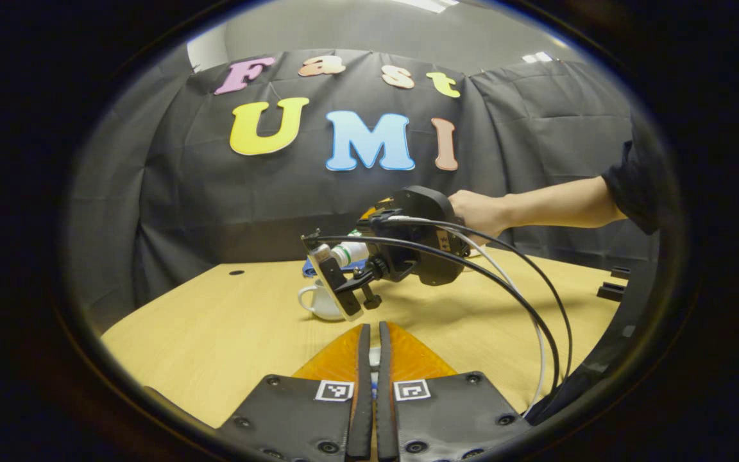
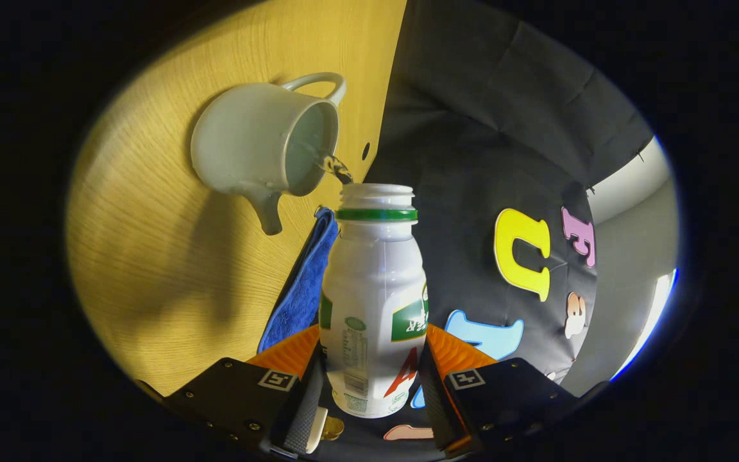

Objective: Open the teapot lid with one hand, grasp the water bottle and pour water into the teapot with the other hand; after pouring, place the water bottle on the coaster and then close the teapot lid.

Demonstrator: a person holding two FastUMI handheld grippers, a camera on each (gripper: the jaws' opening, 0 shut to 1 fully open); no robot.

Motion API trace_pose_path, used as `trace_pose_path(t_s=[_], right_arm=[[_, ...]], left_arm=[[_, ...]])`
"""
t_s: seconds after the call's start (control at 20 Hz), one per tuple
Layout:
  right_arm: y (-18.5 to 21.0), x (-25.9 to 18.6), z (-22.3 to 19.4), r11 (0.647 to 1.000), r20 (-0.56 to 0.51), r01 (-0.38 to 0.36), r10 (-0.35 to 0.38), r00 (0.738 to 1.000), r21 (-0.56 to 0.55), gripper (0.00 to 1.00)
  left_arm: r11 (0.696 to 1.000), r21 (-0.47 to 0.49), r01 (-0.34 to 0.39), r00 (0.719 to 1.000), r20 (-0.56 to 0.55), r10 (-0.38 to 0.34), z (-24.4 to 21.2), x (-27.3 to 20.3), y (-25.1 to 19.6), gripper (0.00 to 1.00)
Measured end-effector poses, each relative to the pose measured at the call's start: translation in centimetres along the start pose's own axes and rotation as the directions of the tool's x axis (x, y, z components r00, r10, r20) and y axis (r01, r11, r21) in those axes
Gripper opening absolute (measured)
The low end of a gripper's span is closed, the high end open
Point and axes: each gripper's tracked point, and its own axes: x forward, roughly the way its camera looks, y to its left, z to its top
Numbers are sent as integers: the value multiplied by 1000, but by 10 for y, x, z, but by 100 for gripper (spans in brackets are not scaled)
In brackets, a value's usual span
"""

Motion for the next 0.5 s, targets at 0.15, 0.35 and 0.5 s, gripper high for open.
trace_pose_path(t_s=[0.15,0.35,0.5], right_arm=[[-4,0,-1,1000,4,13,-13,1000,-27,70],[-8,1,0,997,6,37,-37,999,-66,70],[-12,-2,0,993,15,57,-56,998,-99,70]], left_arm=[[1000,1,1,1000,0,-1,0,0,-2,13],[1000,9,-1,1000,0,1,2,0,-2,13],[1000,10,-2,1000,-4,2,-2,-1,-1,13]])
